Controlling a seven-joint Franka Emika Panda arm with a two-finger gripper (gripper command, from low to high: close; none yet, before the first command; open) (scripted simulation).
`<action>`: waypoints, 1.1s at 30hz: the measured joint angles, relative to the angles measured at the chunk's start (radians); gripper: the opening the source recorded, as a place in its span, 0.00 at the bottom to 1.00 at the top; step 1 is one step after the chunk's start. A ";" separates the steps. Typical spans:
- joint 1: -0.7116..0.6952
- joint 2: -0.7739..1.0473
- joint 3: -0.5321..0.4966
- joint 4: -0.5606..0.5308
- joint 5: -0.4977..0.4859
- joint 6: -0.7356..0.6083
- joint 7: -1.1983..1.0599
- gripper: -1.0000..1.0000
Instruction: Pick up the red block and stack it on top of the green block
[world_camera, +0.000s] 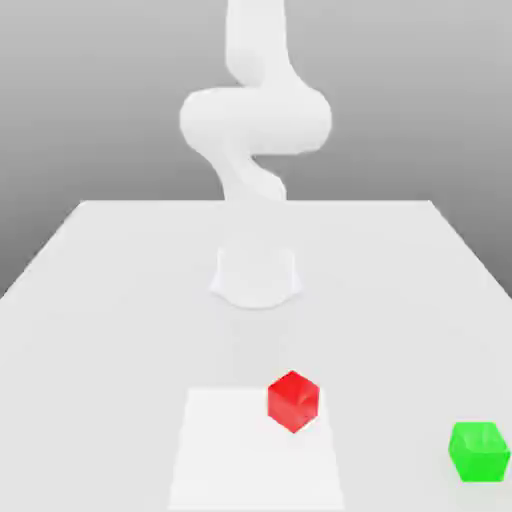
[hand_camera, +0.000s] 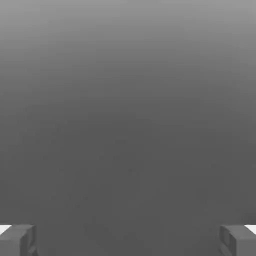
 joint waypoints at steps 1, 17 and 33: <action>-0.015 0.034 0.024 -0.027 0.000 0.023 0.043 0.50; -0.134 0.629 0.259 -0.468 0.034 0.426 0.748 0.50; -0.026 0.945 0.087 -0.458 -0.246 0.679 1.009 0.00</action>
